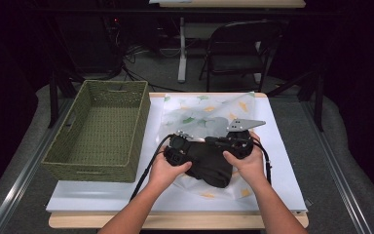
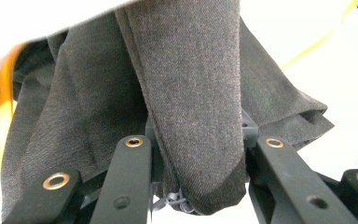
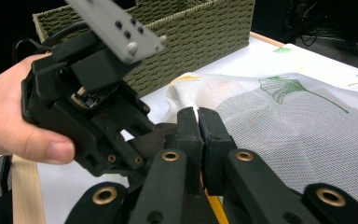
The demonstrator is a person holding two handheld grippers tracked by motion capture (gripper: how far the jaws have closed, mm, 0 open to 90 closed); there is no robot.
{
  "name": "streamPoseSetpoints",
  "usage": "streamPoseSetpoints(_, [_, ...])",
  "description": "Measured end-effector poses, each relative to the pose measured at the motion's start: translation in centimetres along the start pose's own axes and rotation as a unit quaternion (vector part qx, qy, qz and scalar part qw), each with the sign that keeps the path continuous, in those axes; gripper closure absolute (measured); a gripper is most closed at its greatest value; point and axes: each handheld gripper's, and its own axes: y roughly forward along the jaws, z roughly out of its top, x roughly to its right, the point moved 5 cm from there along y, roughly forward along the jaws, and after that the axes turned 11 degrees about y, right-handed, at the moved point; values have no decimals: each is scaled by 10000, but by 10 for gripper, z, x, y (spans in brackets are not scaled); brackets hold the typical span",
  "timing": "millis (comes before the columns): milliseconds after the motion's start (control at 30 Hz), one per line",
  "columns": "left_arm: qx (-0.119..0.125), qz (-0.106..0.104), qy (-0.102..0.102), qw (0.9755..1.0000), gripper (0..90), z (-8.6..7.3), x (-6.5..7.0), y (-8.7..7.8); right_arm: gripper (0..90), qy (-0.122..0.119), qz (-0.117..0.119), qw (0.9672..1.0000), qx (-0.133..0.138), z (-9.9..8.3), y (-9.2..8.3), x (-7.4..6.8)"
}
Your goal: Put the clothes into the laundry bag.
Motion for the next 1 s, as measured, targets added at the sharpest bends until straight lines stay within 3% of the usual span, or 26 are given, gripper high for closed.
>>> streamPoseSetpoints(367, [168,214,8,9996,695,20,-5,0,884,-11,25,10000,32,1,-1,-2])
streamPoseSetpoints(700, [390,347,-210,9984,682,26,-17,8,883,-4,27,10000,32,1,-1,-3])
streamPoseSetpoints(833, [317,378,-253,9985,643,25,-19,11,884,15,29,10000,28,1,0,-2])
streamPoseSetpoints(1000, [280,462,-173,9984,515,23,-18,9,884,3,20,10000,28,0,-1,0])
